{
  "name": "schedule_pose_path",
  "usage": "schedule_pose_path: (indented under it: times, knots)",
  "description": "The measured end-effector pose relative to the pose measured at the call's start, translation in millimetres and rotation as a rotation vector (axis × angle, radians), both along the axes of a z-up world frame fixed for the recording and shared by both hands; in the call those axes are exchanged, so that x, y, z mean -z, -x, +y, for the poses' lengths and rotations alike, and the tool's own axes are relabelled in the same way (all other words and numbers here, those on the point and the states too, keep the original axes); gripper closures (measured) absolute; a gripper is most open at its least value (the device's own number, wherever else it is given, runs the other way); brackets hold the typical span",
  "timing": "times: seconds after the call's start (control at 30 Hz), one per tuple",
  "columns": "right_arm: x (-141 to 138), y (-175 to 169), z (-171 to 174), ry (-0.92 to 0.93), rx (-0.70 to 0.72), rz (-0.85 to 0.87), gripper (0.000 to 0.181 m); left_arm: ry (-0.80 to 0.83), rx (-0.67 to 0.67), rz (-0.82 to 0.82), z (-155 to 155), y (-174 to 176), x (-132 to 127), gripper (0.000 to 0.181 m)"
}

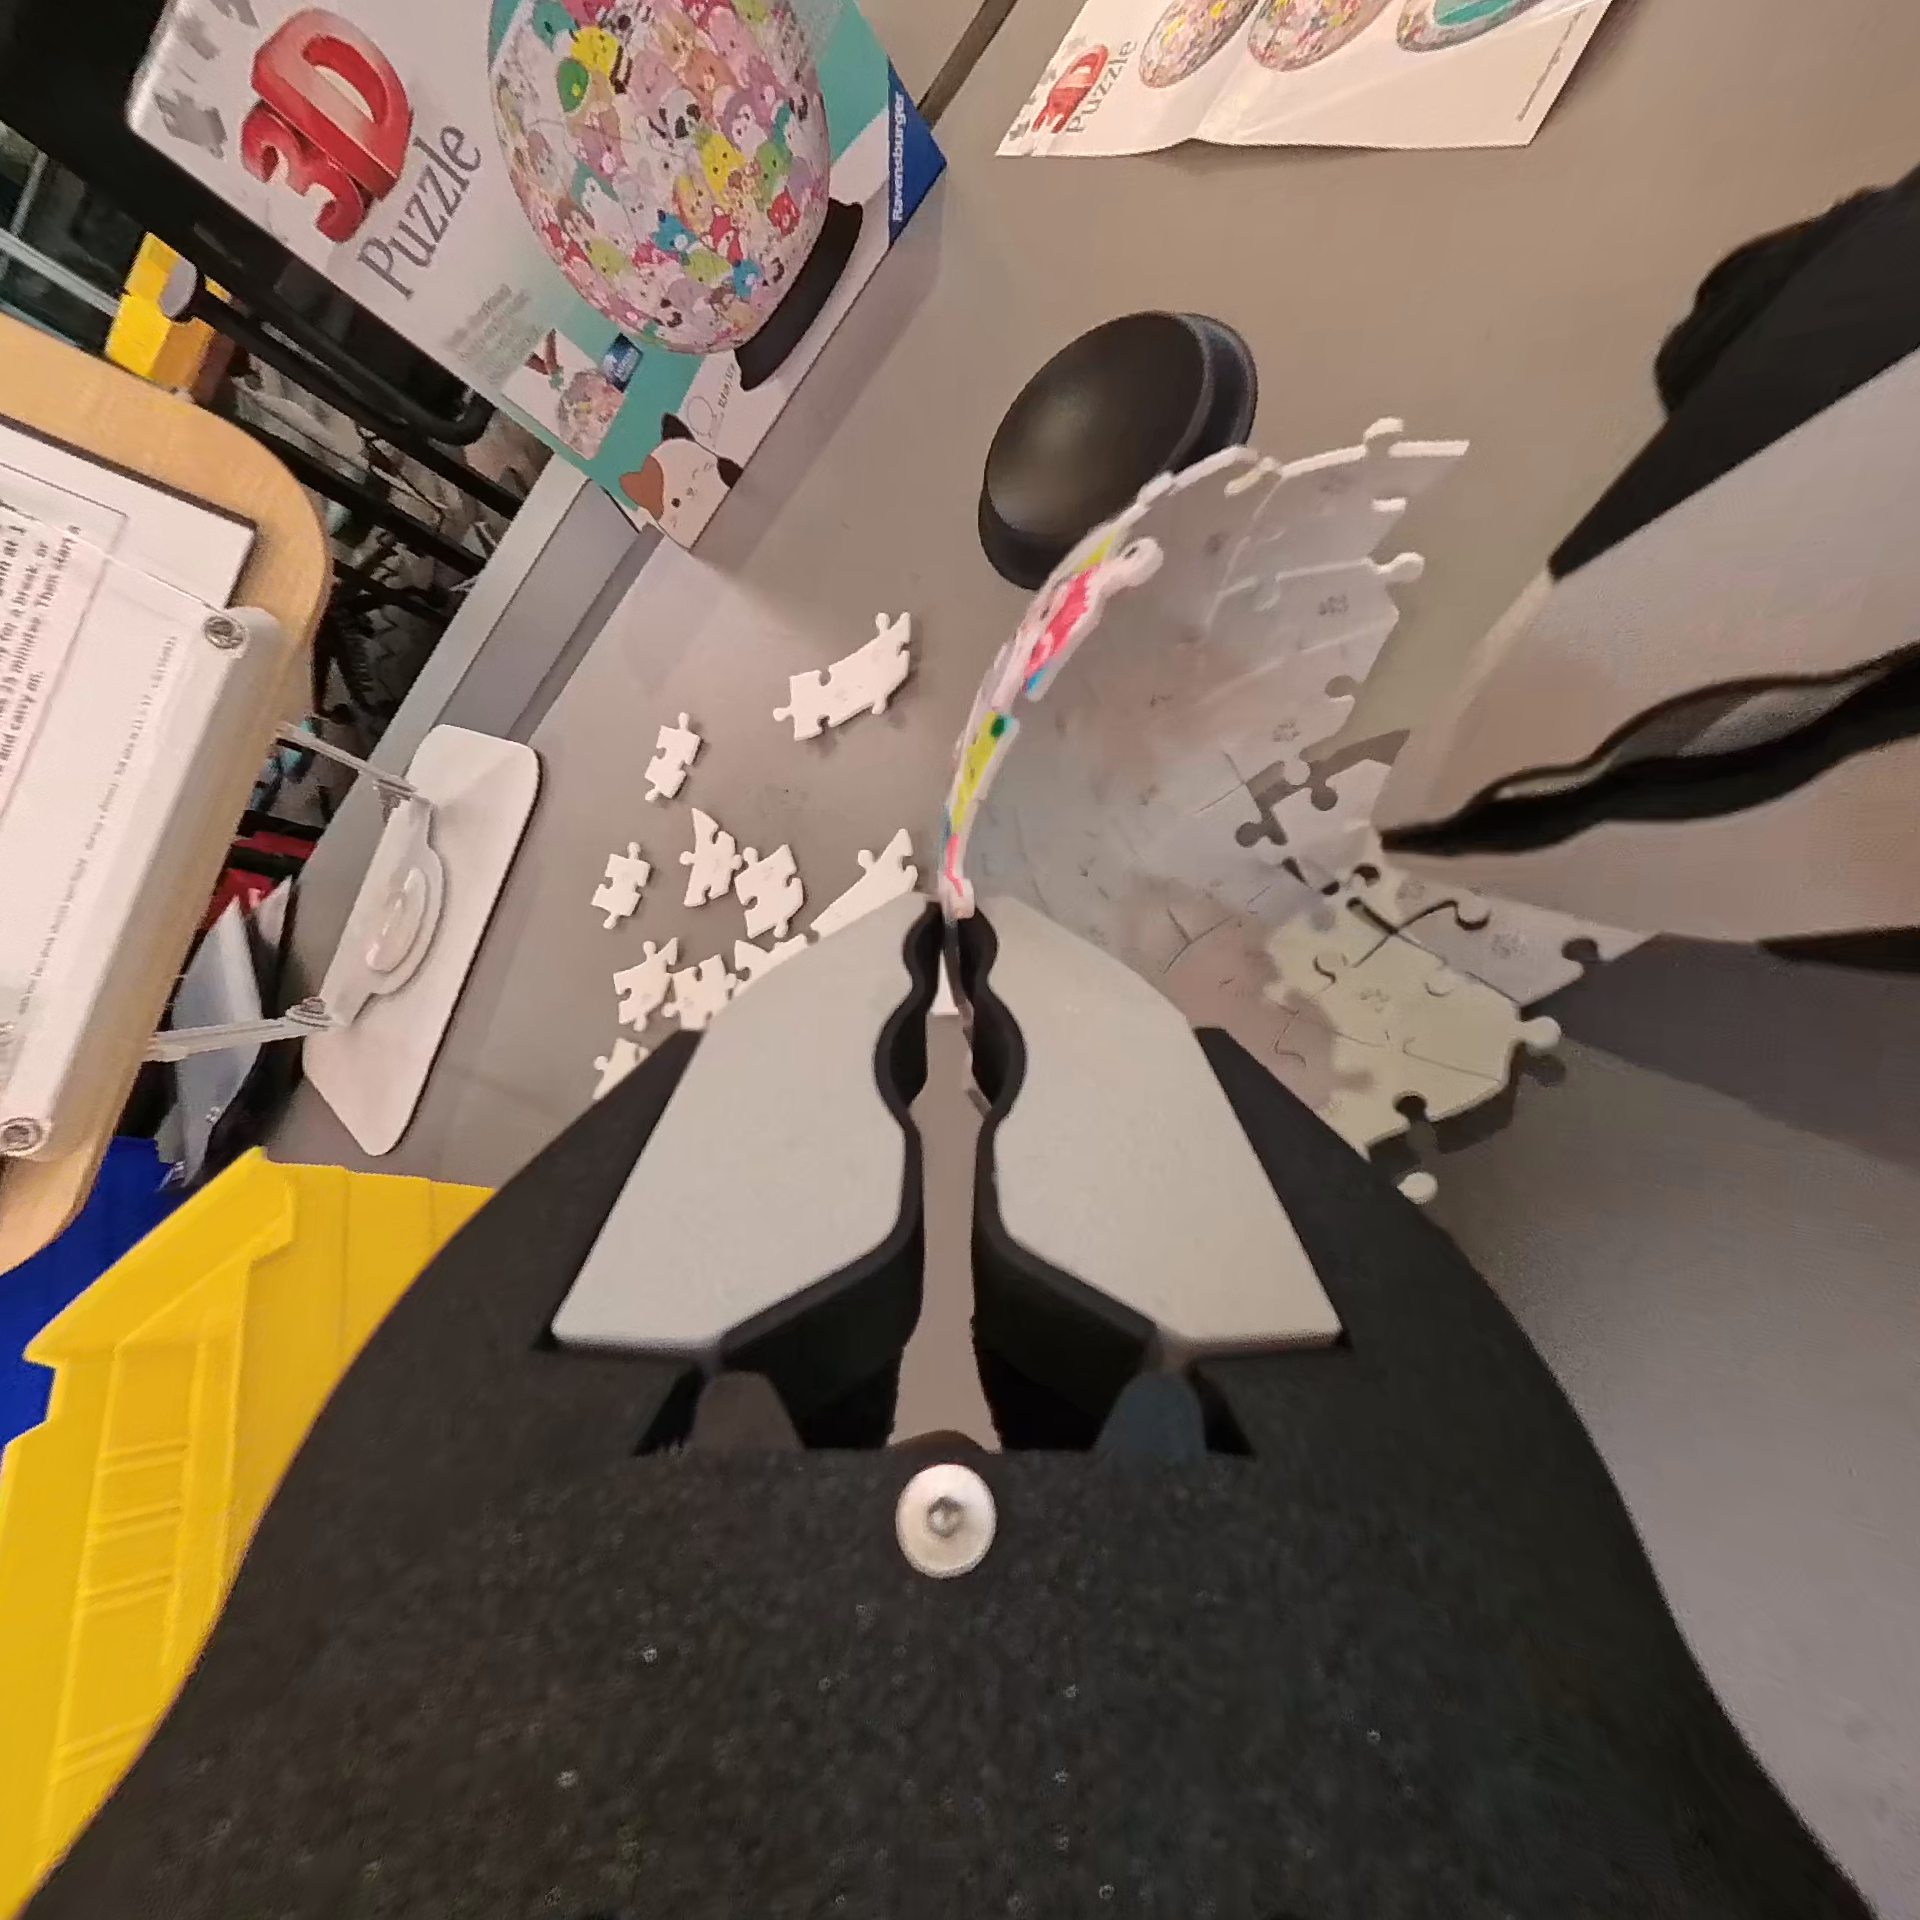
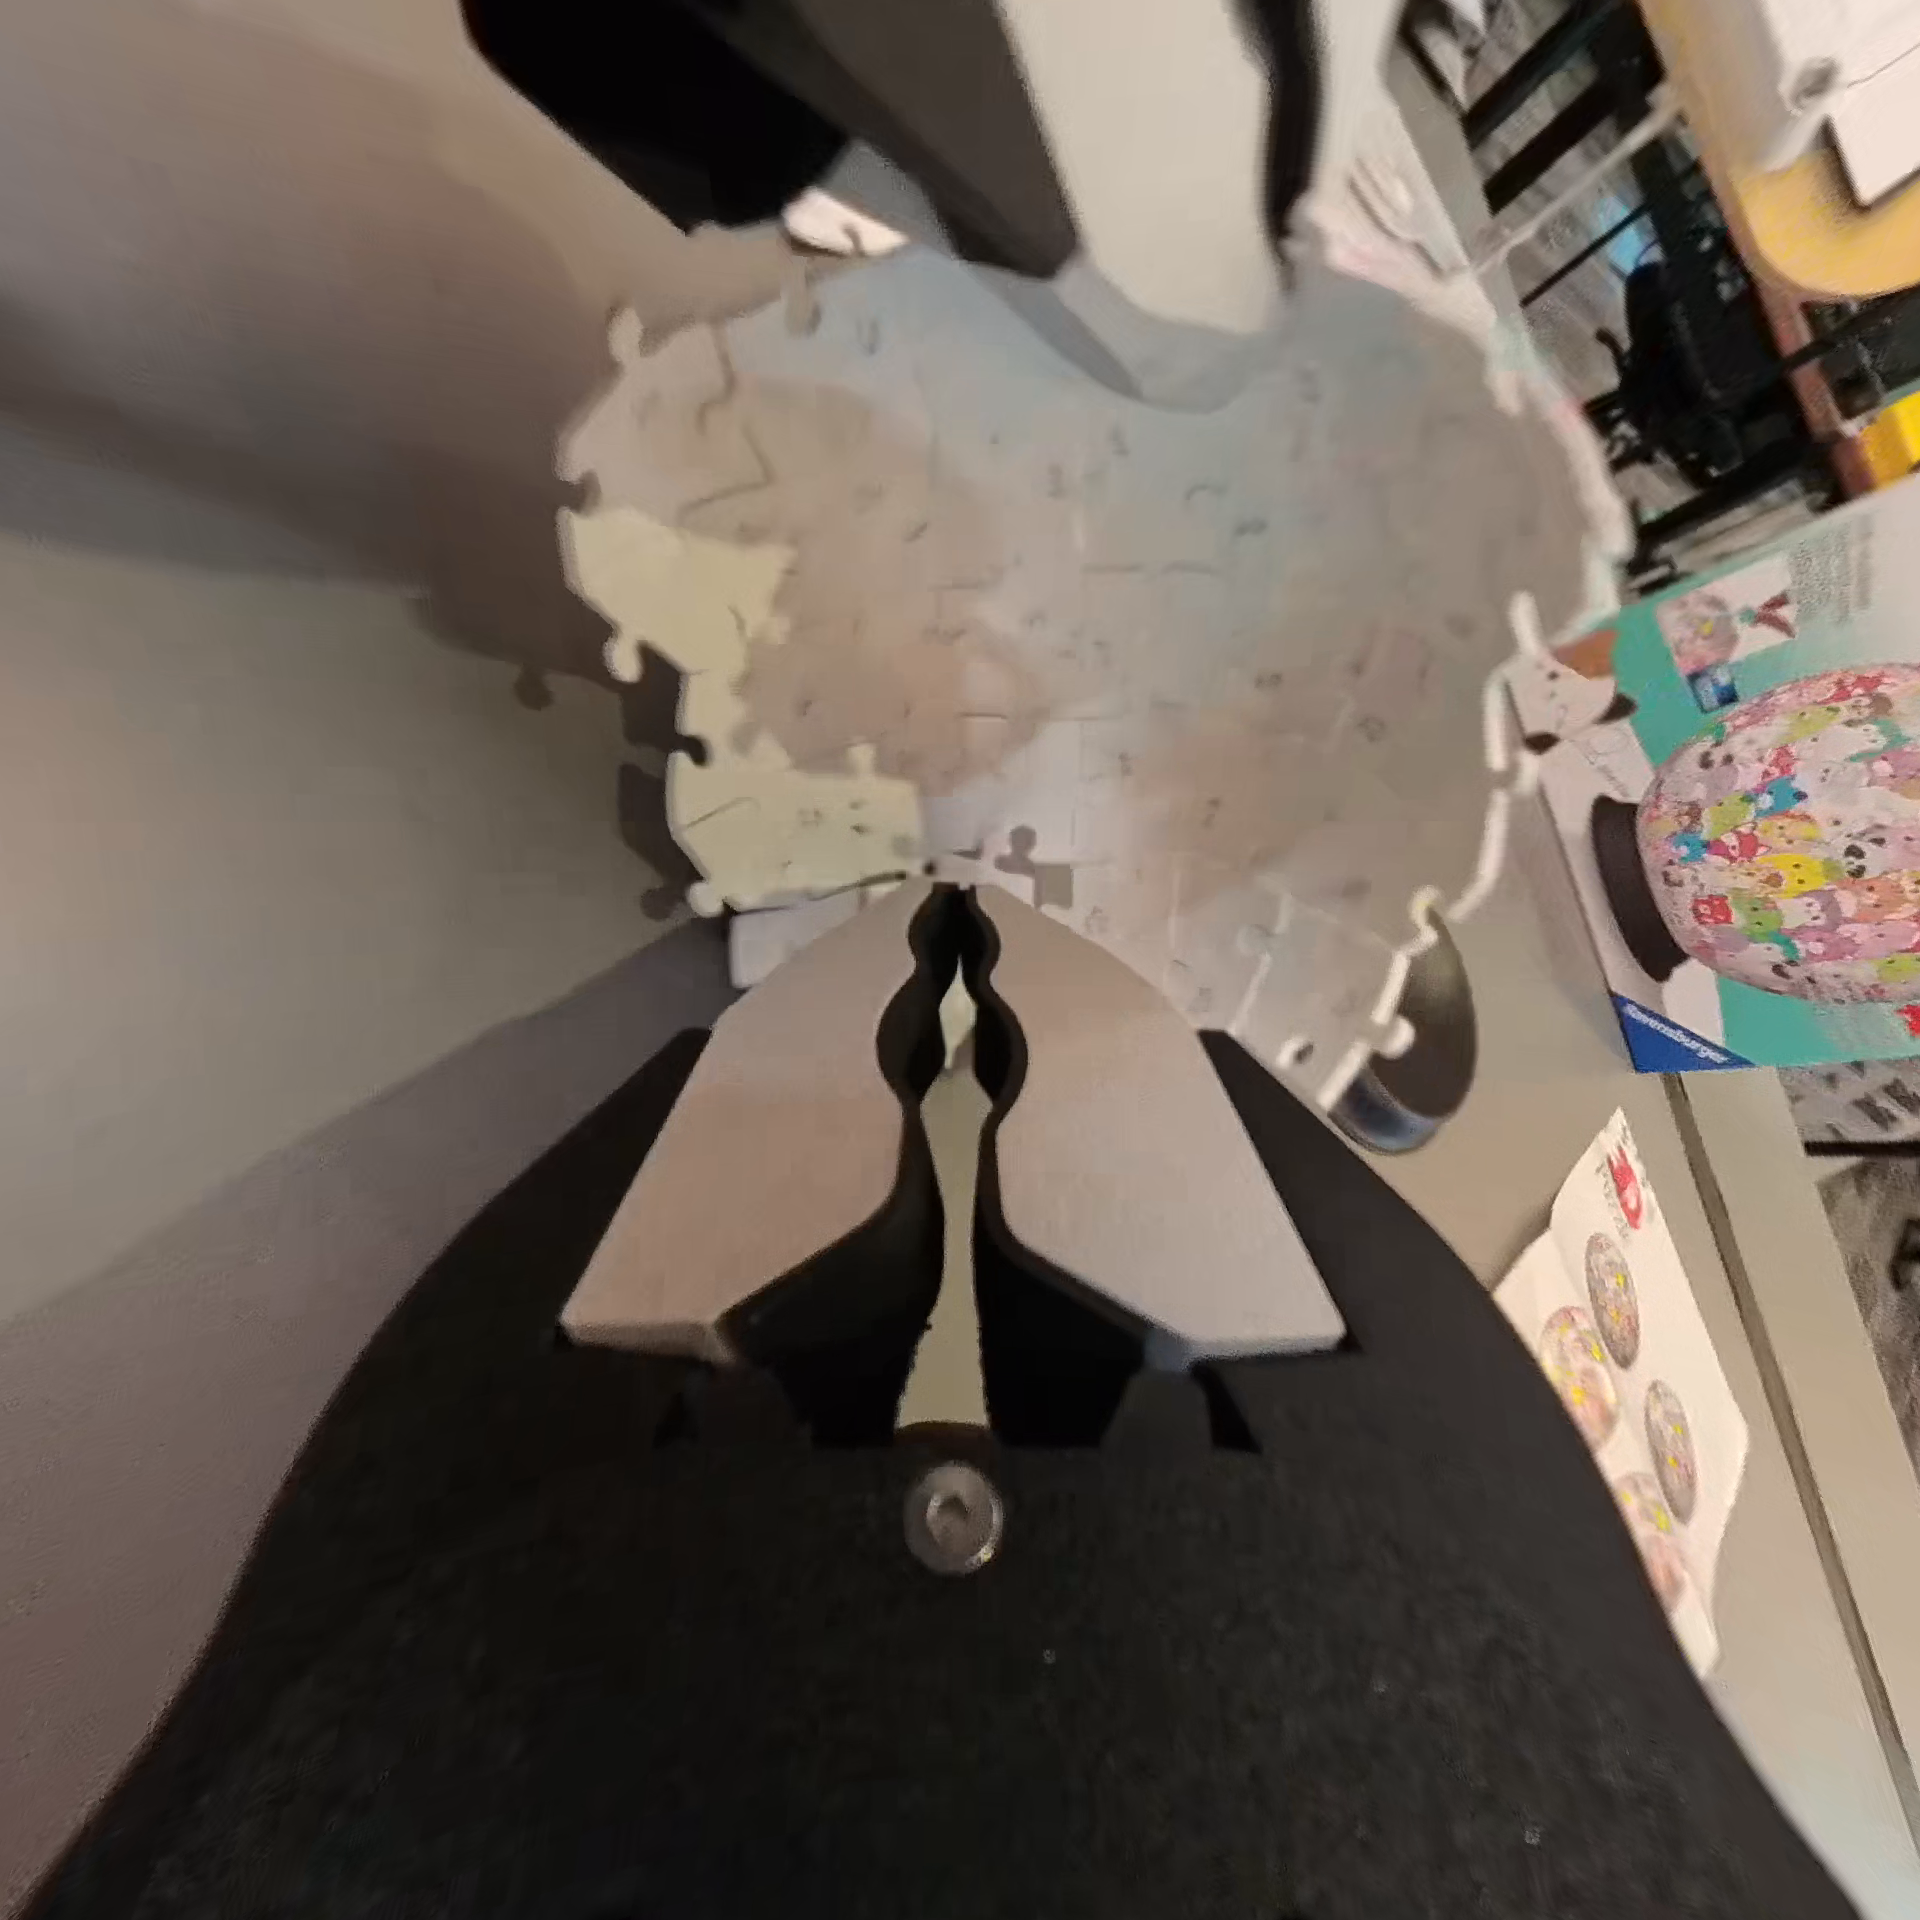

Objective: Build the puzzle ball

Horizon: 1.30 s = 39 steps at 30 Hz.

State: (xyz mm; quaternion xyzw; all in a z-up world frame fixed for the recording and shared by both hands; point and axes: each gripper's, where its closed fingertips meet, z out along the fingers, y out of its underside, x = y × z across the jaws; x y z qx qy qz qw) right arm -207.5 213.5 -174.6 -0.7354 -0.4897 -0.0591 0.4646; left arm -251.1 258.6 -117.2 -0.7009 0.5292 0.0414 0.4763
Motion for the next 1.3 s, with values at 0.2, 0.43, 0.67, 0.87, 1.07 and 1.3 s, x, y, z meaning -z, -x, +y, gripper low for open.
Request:
schedule_pose_path:
  times: [0.2,0.43,0.67,0.87,1.07,1.3]
  knots:
    - [5.9,-13.1,-0.1,0.052,0.010,-0.022,0.181,0.076,0.027,-0.018,1.5,-2.1,2.1,0.179]
    - [-10.2,-19.4,-13.1,-0.005,0.015,0.003,0.181,0.094,0.059,0.036,0.3,10.2,0.3,0.179]
    - [-7.6,-42.1,-57.2,0.107,0.097,0.109,0.181,0.253,-0.070,-0.085,-4.8,49.1,8.8,0.179]
    - [-14.3,-34.8,-91.7,0.215,0.102,0.353,0.181,0.469,-0.265,-0.333,-29.8,80.7,23.9,0.180]
    - [-33.6,-30.0,-98.3,0.171,0.067,0.366,0.168,0.650,-0.229,-0.615,-50.9,74.2,14.3,0.180]
    - [-52.5,-11.5,-117.8,0.241,-0.106,0.569,0.164,1.003,0.052,-0.932,-80.1,51.6,-9.0,0.179]
